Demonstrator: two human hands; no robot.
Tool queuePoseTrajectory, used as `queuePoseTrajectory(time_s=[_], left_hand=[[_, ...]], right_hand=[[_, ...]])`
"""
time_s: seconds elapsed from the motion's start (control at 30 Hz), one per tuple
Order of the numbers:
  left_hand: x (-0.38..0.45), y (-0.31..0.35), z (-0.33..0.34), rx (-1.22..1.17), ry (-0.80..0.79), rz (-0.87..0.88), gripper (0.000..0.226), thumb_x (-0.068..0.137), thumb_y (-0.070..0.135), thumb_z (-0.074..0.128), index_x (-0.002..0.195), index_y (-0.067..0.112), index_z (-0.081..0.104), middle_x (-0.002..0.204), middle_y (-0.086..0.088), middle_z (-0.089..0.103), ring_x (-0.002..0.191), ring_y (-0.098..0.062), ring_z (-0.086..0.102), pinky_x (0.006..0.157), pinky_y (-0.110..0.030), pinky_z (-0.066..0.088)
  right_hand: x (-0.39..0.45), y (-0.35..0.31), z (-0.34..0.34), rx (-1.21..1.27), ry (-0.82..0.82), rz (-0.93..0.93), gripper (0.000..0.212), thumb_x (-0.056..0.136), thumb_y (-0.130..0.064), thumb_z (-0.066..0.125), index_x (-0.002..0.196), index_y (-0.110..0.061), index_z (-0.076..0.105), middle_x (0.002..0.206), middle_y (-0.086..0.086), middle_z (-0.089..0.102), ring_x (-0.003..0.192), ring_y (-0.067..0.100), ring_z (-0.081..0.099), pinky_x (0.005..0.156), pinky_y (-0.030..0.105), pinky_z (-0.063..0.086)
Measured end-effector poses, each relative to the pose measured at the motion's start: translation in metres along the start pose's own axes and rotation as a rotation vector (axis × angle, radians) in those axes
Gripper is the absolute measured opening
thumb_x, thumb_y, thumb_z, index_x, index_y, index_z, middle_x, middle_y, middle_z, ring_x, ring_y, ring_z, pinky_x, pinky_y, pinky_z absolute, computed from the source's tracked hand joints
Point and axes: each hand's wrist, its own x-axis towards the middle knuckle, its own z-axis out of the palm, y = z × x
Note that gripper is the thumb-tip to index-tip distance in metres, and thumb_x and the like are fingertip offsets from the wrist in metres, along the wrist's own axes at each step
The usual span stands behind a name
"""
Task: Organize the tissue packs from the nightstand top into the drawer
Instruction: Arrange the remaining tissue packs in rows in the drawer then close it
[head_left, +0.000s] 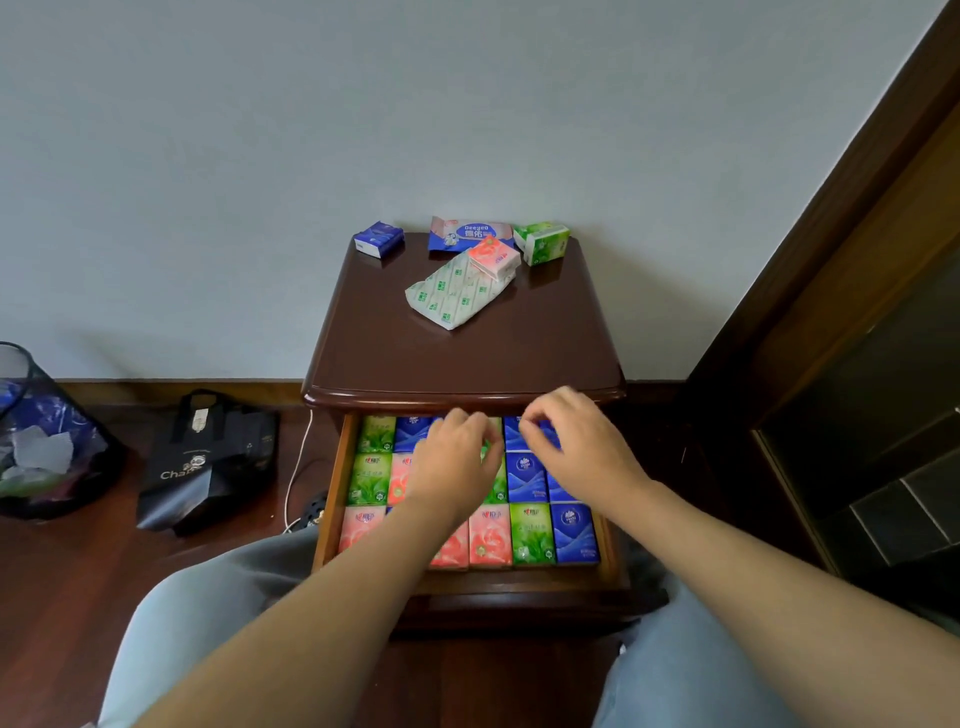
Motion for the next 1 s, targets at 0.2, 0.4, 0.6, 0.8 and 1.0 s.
queuePoseTrajectory(time_s=[0.2,0.4,0.6,0.8,1.0], left_hand=[[0.062,-0.002,-0.025,0.068,0.138,0.003,0.015,0.103,0.034,0.051,0.116,0.028,0.057,0.117,0.004,0.054,0.107,-0.02,0.05,0.091,-0.038,0.046],[0.104,-0.024,0.001,0.188,0.142,-0.033,0.017,0.104,0.042,0.046,0.113,0.031,0.054,0.115,0.004,0.051,0.098,-0.018,0.043,0.084,-0.033,0.038],[0.134,-0.015,0.034,0.301,0.31,0.183,0.018,0.101,0.039,0.041,0.101,0.025,0.054,0.094,0.003,0.049,0.081,-0.02,0.044,0.071,-0.036,0.037],[0.148,-0.012,0.041,0.235,0.338,0.222,0.013,0.099,0.036,0.042,0.099,0.025,0.049,0.093,0.003,0.046,0.079,-0.021,0.041,0.07,-0.039,0.036],[0.147,-0.011,0.039,0.237,0.322,0.229,0.012,0.099,0.036,0.042,0.099,0.026,0.049,0.092,0.005,0.043,0.078,-0.019,0.038,0.07,-0.037,0.034]], right_hand=[[0.06,0.016,0.007,0.131,0.199,0.187,0.042,0.097,-0.025,0.069,0.134,-0.011,0.055,0.136,0.008,0.047,0.128,0.024,0.049,0.11,0.03,0.039],[0.127,0.055,0.032,0.249,0.314,0.45,0.064,0.096,-0.025,0.071,0.149,-0.005,0.042,0.148,0.015,0.038,0.135,0.033,0.051,0.114,0.049,0.043],[0.216,0.093,0.049,0.249,0.457,0.545,0.079,0.089,-0.036,0.073,0.154,-0.009,0.036,0.151,0.012,0.041,0.133,0.031,0.054,0.115,0.047,0.042],[0.288,0.121,0.051,0.279,0.546,0.616,0.101,0.074,-0.055,0.081,0.154,-0.015,0.036,0.15,0.006,0.045,0.141,0.023,0.043,0.113,0.041,0.042],[0.285,0.115,0.041,0.295,0.545,0.616,0.081,0.077,-0.05,0.082,0.144,-0.018,0.049,0.135,0.001,0.062,0.129,0.024,0.056,0.108,0.043,0.046]])
